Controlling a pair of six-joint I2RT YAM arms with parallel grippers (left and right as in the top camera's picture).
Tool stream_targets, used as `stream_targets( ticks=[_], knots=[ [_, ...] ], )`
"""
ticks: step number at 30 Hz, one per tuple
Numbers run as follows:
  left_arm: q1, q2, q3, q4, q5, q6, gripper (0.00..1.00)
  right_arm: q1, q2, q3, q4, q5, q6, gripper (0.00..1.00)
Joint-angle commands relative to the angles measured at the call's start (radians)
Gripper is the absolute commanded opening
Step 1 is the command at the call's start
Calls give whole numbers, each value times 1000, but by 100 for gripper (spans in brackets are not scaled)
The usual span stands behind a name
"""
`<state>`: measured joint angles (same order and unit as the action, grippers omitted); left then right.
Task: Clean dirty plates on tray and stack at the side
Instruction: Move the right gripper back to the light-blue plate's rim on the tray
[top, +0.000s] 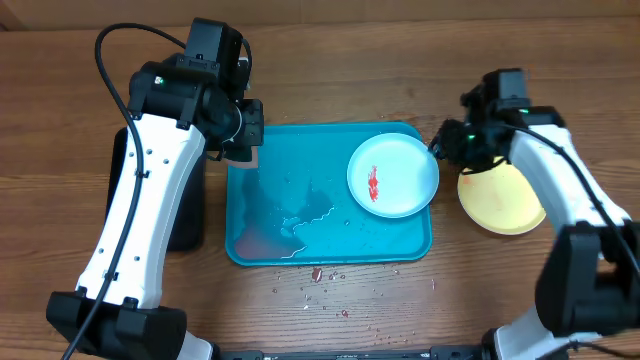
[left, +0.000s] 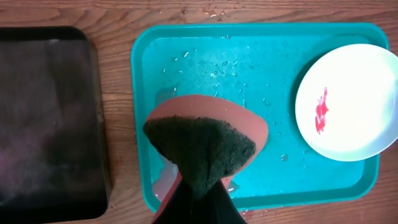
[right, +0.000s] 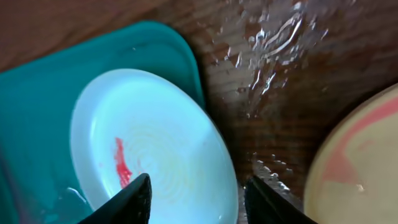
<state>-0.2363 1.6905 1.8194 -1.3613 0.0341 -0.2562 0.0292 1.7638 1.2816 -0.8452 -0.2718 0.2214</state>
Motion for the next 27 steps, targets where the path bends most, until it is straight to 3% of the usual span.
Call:
stream_targets(
  ticks=[1,20,27],
  knots=[
    [-6,-11,-4,3,15,-11,4,19,71,-13,15,73,-9,46],
    [-6,-11,-4,6,15,-10,4,94,164,-13,27,107,-5,31],
    [-6,-11,-4,4,14,-10,4,94,172,-11,21,114,41,4]
  ],
)
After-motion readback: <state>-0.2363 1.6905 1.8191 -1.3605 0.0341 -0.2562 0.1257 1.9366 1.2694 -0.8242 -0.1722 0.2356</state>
